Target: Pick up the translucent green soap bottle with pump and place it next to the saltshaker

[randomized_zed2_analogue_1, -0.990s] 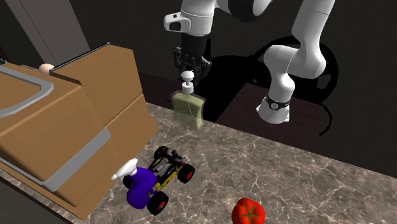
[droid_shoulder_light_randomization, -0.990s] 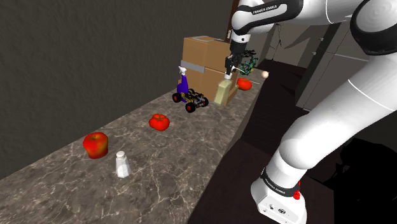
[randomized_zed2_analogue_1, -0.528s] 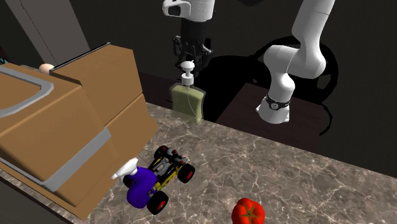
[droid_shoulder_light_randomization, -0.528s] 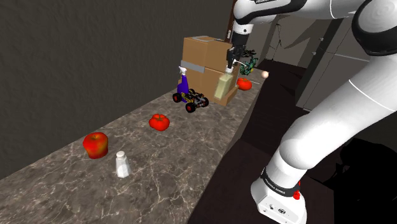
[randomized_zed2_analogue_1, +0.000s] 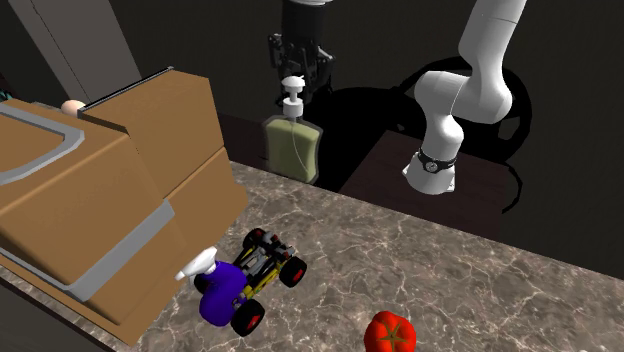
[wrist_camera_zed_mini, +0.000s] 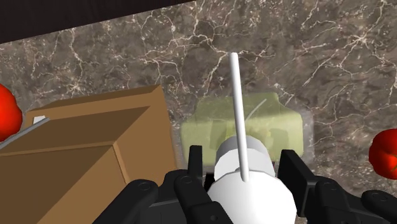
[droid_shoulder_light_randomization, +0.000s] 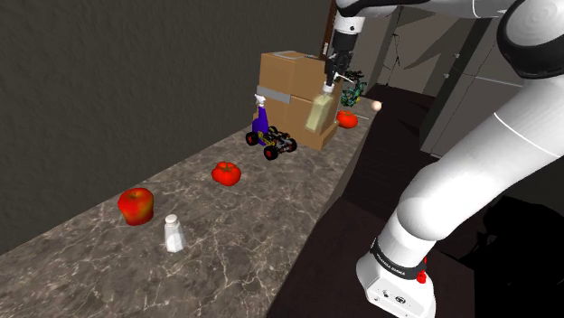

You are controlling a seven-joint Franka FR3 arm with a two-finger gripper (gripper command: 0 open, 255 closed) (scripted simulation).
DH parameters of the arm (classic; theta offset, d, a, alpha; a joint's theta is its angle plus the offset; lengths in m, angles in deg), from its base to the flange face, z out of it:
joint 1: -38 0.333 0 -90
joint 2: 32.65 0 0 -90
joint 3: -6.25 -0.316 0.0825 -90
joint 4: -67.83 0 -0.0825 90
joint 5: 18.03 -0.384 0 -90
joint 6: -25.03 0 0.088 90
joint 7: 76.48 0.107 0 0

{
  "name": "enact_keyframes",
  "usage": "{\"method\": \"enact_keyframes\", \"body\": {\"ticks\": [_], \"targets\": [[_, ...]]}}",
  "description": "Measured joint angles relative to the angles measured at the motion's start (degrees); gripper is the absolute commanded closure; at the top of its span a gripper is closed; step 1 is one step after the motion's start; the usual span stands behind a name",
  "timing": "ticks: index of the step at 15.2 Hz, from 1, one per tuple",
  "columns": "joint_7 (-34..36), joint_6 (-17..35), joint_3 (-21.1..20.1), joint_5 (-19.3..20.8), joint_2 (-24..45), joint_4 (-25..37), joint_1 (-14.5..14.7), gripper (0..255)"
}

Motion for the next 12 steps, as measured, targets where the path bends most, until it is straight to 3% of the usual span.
{"method": "enact_keyframes", "body": {"ticks": [12], "targets": [[-1.5,-9.4,-0.1,-1.1,2.5,11.9,0.4,255]]}}
